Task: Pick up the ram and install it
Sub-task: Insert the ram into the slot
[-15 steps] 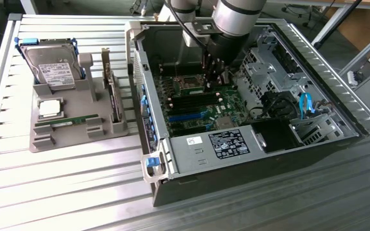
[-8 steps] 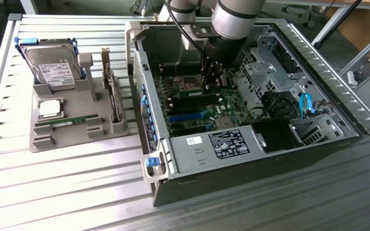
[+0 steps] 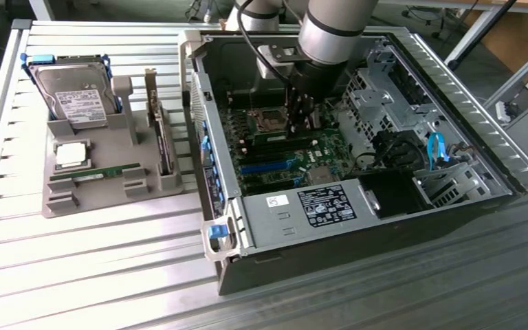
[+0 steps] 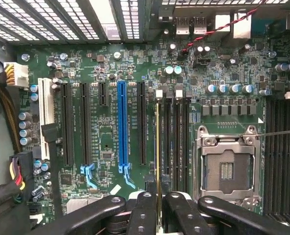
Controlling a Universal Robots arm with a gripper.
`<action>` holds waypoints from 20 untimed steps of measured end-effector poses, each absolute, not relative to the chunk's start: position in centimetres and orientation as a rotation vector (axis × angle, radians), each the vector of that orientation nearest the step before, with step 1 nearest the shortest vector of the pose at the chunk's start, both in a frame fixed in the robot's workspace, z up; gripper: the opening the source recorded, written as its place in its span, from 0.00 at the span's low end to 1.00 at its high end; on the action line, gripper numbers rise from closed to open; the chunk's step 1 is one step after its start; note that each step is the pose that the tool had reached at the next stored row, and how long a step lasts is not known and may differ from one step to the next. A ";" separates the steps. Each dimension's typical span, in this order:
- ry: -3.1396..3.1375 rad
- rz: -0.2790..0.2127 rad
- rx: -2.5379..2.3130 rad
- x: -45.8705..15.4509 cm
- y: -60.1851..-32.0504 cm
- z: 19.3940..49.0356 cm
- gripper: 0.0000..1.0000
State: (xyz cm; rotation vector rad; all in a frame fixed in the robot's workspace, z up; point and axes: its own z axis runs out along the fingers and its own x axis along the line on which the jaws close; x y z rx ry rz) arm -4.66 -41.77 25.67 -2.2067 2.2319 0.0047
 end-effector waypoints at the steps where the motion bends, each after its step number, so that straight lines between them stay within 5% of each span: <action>1: 2.232 0.005 -2.207 -4.7 -41.7 25.5 0.12; 20: 2.222 0.004 -2.217 -4.8 -41.3 23.9 0.12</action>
